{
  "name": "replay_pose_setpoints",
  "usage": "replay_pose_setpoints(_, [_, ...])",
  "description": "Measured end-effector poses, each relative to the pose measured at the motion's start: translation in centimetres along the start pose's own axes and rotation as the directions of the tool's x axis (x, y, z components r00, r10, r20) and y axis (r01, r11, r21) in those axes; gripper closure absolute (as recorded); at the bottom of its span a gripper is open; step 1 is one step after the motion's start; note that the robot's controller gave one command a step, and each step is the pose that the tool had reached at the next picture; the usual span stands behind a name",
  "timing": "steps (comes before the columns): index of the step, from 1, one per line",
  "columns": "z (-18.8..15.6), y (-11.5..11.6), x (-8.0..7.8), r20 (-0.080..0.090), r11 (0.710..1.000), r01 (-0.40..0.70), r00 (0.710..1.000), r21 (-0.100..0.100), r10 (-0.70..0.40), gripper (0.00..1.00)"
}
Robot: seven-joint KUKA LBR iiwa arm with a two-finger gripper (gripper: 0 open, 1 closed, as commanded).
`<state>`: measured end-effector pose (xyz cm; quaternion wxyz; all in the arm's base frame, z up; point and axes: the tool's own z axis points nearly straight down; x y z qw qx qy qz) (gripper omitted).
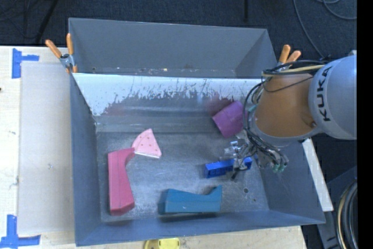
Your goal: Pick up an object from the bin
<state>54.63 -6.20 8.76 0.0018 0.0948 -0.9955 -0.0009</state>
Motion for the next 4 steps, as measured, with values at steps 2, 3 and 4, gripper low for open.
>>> replay_pose_setpoints(2, [-2.4, 0.1, 0.1, -0.004, 1.0, 0.0, 1.0, -0.001, 0.0, 1.0])
replay_pose_setpoints(3, [-4.5, 0.1, 0.0, 0.0, 1.0, 0.0, 1.0, 0.0, 0.0, 1.0])
replay_pose_setpoints(4, [-5.7, 0.1, -0.1, 0.007, 1.0, 0.0, 1.0, 0.002, 0.0, 1.0])
